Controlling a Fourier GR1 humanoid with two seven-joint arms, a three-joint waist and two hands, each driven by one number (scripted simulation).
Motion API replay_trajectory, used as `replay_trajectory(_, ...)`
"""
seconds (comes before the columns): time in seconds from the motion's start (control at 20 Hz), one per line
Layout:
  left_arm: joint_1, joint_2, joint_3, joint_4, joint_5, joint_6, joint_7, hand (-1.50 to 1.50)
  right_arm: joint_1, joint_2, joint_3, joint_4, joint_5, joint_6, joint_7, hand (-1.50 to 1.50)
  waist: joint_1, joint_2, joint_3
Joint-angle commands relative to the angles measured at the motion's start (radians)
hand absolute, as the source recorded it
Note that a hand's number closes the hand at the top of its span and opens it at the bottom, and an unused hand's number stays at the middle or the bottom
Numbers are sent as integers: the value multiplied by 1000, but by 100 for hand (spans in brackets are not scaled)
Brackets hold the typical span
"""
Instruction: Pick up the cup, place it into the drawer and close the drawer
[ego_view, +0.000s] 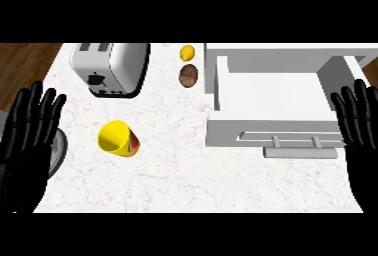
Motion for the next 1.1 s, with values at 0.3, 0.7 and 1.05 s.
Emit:
replay_trajectory(0.3, -54, 95, 55, 180, 437, -290, 73, -150, -2, -42, 33, 23, -53, 92, 52, -150, -27, -14, -22)
replay_trajectory(0.7, -183, 210, 209, 487, 586, -472, 49, -150, -135, -39, -5, 96, -65, 85, 121, -150, -17, -22, -20)
replay_trajectory(1.05, -266, 238, 240, 793, 444, -560, -83, -150, -184, -44, -23, 148, -74, 115, 109, -150, -19, -22, -20)
